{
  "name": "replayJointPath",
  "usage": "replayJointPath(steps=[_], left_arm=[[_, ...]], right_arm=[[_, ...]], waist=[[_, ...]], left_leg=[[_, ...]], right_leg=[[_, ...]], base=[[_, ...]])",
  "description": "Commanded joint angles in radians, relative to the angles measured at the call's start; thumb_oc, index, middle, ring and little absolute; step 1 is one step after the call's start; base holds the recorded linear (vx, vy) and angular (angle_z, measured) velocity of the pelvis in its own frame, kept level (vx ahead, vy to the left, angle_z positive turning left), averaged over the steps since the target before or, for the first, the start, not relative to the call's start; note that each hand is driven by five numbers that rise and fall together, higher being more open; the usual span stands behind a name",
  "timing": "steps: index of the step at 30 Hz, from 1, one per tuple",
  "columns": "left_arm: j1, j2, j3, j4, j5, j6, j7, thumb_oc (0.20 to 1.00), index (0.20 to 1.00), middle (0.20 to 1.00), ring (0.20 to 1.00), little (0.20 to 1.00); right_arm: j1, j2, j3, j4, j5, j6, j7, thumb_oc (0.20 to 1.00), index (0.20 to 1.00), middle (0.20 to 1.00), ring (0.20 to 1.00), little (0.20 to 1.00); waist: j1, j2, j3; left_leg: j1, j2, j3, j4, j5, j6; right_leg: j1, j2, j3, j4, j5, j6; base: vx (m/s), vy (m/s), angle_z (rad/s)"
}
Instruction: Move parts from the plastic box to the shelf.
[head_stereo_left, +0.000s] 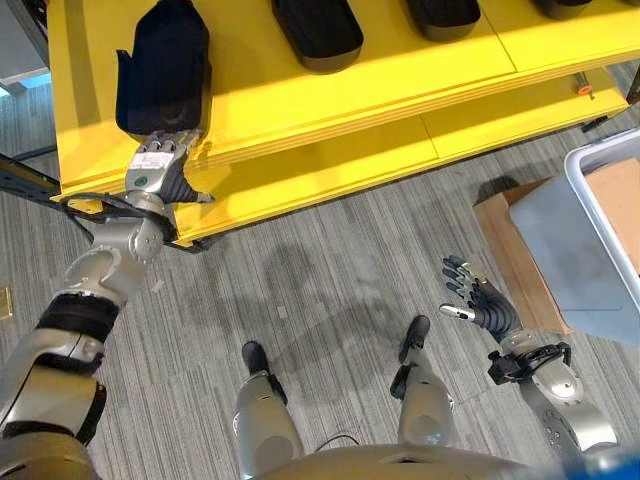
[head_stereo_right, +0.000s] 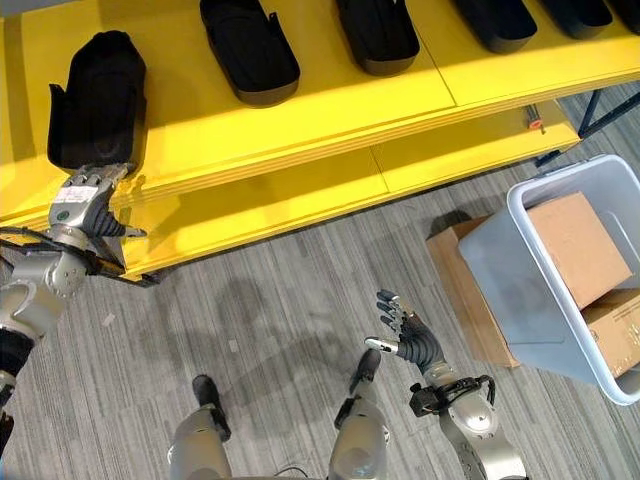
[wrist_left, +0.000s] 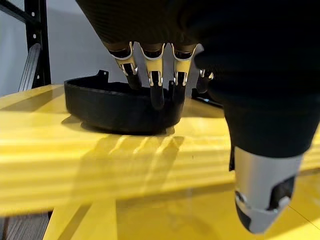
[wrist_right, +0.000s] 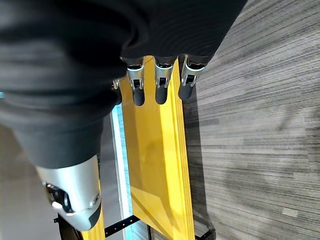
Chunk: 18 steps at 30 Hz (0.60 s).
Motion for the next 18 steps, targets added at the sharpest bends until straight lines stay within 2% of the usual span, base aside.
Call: replayJointPath(steps=[1, 18], left_arm=[[-0.023, 0.060, 0.045, 0.035, -0.056, 0.009, 0.039, 1.000, 1.000, 1.000, 1.000, 1.000], [-0.250, 0.063, -0.118, 0.199, -0.111, 0.007, 0.030, 1.000, 1.000, 1.000, 1.000, 1.000]], right_arm=[[-0.005, -0.056, -0.057, -0.089, 0.002, -0.032, 0.011, 1.000, 1.000, 1.000, 1.000, 1.000], [0.019, -0.064, -0.042, -0.096, 0.031, -0.035, 0.037, 1.000, 1.000, 1.000, 1.000, 1.000]], waist=[[0.014, 0.018, -0.008], [-0.009, 0.016, -0.013]], left_leg=[[0.019, -0.016, 0.037, -0.035, 0.049, 0.039], [-0.002, -0.003, 0.039, -0.012, 0.047, 0.036]], right_leg=[[0.118, -0.045, 0.041, 0.105, 0.038, 0.087], [0.096, -0.041, 0.058, 0.117, 0.024, 0.087]], base=[[0.00, 0.000, 0.00], [0.00, 0.000, 0.00]])
